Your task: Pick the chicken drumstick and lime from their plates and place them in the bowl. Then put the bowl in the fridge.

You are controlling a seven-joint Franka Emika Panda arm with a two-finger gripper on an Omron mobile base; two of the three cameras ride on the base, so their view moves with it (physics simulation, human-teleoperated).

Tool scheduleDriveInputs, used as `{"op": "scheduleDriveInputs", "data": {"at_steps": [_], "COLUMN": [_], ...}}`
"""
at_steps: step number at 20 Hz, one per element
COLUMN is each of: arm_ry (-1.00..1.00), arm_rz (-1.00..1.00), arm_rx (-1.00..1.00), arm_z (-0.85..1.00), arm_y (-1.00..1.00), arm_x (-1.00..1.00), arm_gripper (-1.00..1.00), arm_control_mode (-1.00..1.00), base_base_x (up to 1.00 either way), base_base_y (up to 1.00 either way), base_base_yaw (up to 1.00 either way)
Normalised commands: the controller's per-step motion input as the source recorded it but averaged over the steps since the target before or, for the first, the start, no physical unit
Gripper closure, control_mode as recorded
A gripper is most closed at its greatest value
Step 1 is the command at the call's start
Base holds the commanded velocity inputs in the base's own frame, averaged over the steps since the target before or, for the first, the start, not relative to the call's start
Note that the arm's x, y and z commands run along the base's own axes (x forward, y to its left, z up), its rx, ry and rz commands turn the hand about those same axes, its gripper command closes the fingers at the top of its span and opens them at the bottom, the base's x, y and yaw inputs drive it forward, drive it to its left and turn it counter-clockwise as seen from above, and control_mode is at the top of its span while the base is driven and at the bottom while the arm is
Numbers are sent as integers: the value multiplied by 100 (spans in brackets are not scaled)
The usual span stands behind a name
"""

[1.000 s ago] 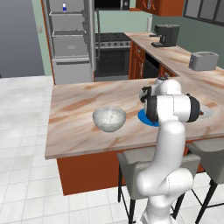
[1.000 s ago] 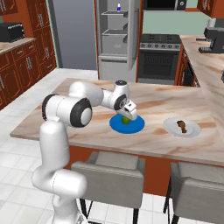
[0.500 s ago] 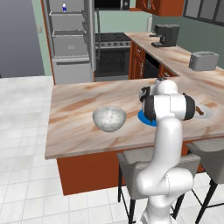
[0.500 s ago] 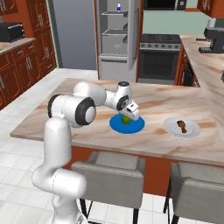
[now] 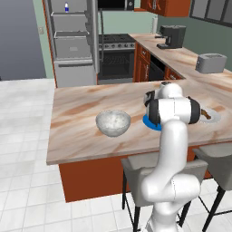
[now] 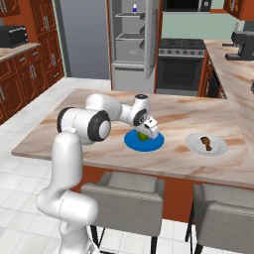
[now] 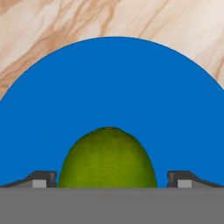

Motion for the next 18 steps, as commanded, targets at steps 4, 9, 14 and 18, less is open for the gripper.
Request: {"op": "scheduleDriveInputs", "data": {"at_steps": [4,9,14,18], "arm_ry": [1,0,0,0], "arm_rz": [-2,-4,-7,-8], "arm_rx": [0,0,0,0], "arm_z": [-5,-3,0,0], "arm_y": [0,0,6,3], "arm_x": [-4,-1,0,0], "arm_gripper": [-100,-100,-100,-100], "arm_control_mode": [-100,-100,-100,-100], "base_base_x": [0,0,0,0], "base_base_y": [0,0,0,0], "base_base_yaw": [0,0,0,0]}}
